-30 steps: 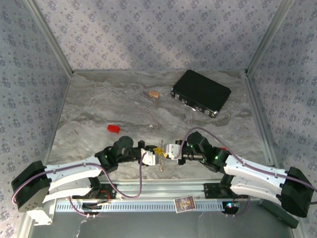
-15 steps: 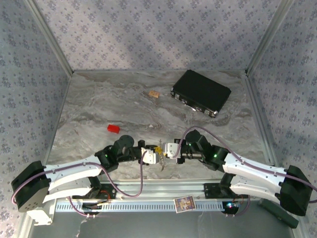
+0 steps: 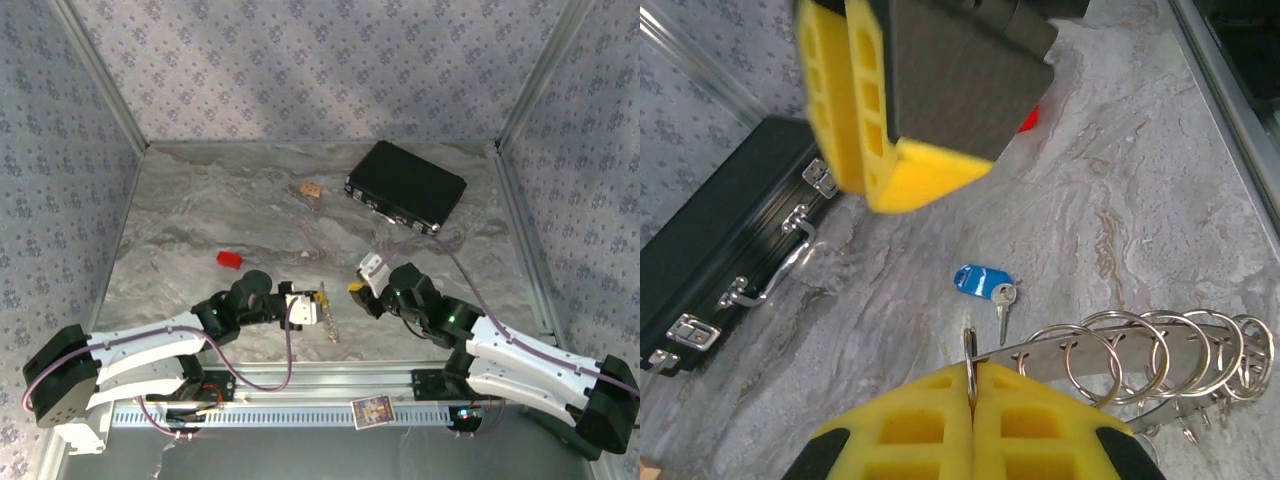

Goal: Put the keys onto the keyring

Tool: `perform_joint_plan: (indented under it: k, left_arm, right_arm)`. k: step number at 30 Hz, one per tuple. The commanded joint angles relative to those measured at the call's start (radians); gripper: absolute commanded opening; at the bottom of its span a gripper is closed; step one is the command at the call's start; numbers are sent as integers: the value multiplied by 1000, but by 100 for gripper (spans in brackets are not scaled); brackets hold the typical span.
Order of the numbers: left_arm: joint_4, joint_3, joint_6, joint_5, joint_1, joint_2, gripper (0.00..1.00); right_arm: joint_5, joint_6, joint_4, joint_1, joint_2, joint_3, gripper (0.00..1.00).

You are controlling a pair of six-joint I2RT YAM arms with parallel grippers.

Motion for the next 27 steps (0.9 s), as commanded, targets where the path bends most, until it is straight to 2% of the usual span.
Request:
perform_joint_plan:
  k: [1,4,6,12,21,27]
  left_arm:
    - [-10,44,-93,-6,-5,-10,0]
    - [-42,57,-122,-15,-5,-3,0]
    - [-66,64,-130,-25,-5,-3,0]
    - [-67,65,-144,-21,-5,0,0]
    - [-69,64,-137,-9,-5,5,0]
    - [-65,66,-131,-2,-5,13,0]
  right_arm:
    - [160,523,-328,-26,96,77,31]
    - [51,562,-400,-53,231,151,36]
    - [6,519,-420,-53,311,190,40]
    - [41,404,-547,-65,549,330,44]
    - [-3,336,-561,-65,722,429,41]
    - [-15,330,-574,-67,782,458,35]
